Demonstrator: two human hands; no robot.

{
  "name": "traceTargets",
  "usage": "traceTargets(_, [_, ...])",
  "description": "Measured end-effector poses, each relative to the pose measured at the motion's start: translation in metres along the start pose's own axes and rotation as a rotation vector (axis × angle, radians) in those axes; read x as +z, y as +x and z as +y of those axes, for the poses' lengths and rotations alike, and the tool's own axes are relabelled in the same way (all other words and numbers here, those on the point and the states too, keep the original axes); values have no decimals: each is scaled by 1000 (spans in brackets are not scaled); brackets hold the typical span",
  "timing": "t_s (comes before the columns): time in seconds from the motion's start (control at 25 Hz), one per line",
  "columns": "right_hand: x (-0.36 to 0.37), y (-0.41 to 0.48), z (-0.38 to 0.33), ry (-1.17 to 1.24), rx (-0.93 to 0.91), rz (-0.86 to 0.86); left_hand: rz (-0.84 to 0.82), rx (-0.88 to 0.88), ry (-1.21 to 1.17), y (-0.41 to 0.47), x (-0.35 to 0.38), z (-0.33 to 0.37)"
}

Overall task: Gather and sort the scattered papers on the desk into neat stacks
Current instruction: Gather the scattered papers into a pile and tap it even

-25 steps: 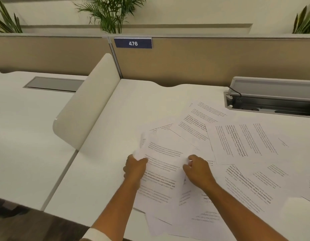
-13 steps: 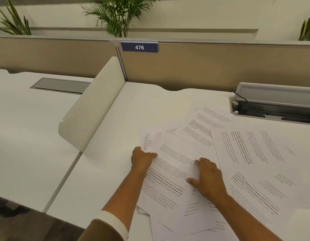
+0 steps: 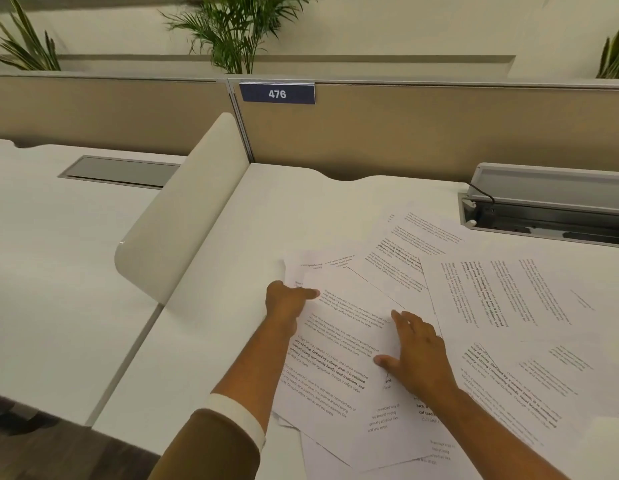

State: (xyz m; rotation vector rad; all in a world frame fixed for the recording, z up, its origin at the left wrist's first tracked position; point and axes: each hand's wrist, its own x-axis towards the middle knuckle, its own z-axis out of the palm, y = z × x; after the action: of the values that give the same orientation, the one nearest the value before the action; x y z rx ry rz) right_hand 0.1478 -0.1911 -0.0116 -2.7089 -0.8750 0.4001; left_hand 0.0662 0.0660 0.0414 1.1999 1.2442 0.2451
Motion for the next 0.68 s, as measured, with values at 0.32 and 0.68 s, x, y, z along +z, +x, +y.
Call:
traceTargets(0.32, [-6, -1, 1, 105, 16, 31, -182, 29, 168, -10, -23, -12])
traceTargets(0.68, [-14, -4, 26, -17, 75, 63, 70, 629, 515, -31, -81, 38])
